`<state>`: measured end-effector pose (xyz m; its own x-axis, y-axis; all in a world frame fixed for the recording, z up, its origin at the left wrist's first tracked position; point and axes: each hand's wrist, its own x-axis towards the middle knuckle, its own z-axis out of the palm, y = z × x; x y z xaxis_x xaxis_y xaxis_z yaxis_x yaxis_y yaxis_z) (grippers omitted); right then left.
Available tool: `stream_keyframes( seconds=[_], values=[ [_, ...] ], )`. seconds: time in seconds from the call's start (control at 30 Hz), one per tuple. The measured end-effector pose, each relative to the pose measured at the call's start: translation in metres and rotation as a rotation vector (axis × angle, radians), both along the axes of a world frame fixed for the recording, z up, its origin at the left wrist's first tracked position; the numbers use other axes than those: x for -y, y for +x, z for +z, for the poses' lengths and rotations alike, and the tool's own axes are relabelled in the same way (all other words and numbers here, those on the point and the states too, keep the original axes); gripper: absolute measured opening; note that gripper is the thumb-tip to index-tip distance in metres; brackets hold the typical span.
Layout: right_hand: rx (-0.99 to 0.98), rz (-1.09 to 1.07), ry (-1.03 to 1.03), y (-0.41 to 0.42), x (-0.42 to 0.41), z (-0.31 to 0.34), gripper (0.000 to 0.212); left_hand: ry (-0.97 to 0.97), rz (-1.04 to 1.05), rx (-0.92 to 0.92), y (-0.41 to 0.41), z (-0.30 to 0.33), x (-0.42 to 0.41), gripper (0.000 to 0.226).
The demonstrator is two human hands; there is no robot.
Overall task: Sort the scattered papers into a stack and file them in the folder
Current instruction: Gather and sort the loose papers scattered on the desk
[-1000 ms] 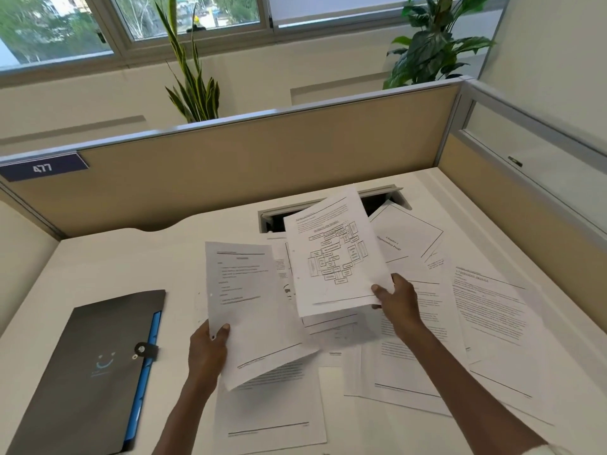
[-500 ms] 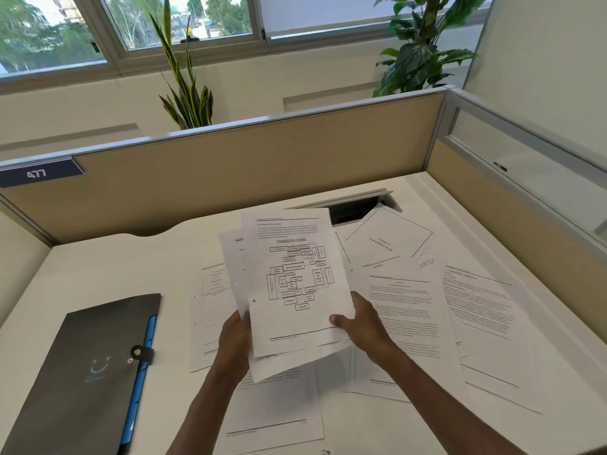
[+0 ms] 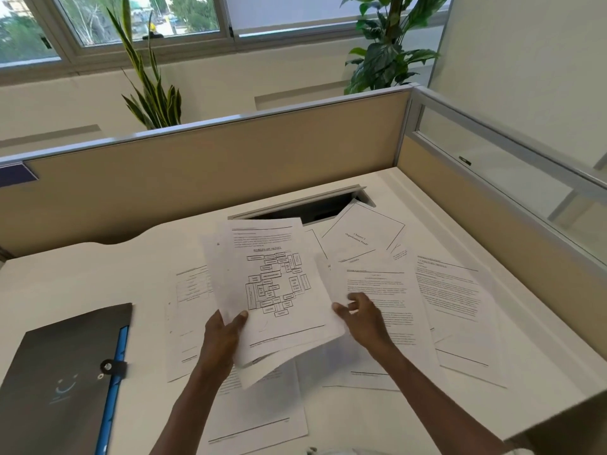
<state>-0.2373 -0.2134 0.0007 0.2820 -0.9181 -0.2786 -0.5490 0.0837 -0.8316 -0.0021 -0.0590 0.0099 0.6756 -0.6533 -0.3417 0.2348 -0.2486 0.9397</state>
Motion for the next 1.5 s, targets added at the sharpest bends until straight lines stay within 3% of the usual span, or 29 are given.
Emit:
stream_keyframes(
  seconds=[0.17, 0.37, 0.47, 0.53, 0.8, 0.97, 1.07, 1.23, 1.33, 1.5],
  values=[
    [-0.627, -0.224, -0.073, -0.051, 0.026, -0.011, 0.092, -0.024, -0.002, 0.009, 0.004, 0.003, -0.005, 0.026],
    [-0.804, -0.264, 0.049, -0.078, 0.041, -0.013, 0.126, -0.028, 0.025, -0.006, 0.002, 0.006, -0.004, 0.031],
    [-0.707, -0.259, 0.117, -0.082, 0.049, -0.012, 0.131, -0.029, 0.019, 0.001, 0.000, 0.007, -0.003, 0.030],
    [-0.603, -0.271, 0.127, -0.082, 0.049, -0.010, 0.123, -0.027, 0.020, 0.009, -0.001, 0.009, -0.004, 0.029],
    [-0.583, -0.259, -0.205, -0.080, 0.031, 0.008, 0.027, -0.002, 0.026, 0.056, 0.005, 0.011, -0.013, 0.027],
    [-0.503, -0.250, -0.361, -0.079, 0.035, 0.056, 0.034, 0.029, 0.005, 0.116, 0.002, 0.015, -0.013, 0.030],
    [-0.421, -0.220, -0.488, -0.076, 0.039, 0.092, 0.016, 0.062, 0.023, 0.141, 0.002, 0.017, -0.008, 0.032],
    [-0.202, -0.171, -0.605, -0.068, 0.040, 0.148, 0.014, 0.088, 0.007, 0.165, -0.003, 0.023, -0.001, 0.034],
    [-0.028, -0.155, -0.482, -0.058, 0.044, 0.163, 0.024, 0.084, -0.048, 0.159, -0.008, 0.032, 0.002, 0.036],
    [0.287, -0.124, -0.073, -0.032, 0.045, 0.148, 0.025, 0.006, -0.148, 0.070, -0.015, 0.046, 0.006, 0.023]
  ],
)
